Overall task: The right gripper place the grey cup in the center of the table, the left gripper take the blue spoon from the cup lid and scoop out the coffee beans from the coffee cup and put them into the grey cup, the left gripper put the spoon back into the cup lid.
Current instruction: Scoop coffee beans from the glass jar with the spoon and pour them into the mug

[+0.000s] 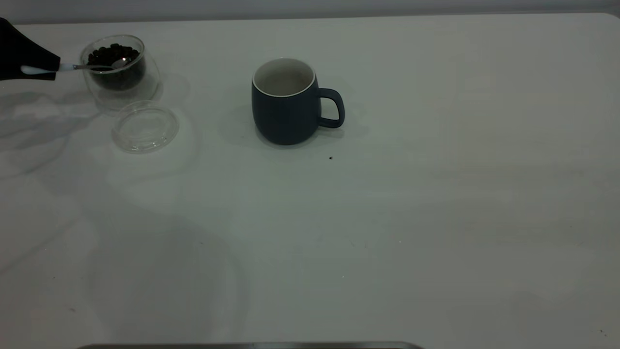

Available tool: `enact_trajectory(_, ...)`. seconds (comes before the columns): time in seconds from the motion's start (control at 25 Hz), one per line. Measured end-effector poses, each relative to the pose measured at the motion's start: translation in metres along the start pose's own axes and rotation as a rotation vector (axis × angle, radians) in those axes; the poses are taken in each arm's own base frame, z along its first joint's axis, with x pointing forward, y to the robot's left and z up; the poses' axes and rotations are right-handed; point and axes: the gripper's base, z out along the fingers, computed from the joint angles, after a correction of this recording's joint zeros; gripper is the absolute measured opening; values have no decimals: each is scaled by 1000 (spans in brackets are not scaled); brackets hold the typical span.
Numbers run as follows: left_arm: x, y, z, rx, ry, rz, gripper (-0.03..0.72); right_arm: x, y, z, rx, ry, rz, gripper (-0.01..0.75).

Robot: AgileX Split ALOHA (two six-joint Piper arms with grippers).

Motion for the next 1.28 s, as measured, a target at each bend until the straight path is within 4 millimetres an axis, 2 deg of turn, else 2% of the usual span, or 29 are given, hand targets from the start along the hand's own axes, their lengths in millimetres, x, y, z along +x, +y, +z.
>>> enact_trajectory(0.36, 5, 12, 16, 113, -12, -94, 128, 0, 0, 0, 0, 0, 0, 364)
enact_trajectory(0.68, 4, 11, 17, 126, -25, -93, 128, 0, 0, 0, 0, 0, 0, 364)
enact_trajectory(1.28, 6, 24, -6, 163, -66, -122, 128, 0, 0, 0, 0, 0, 0, 364)
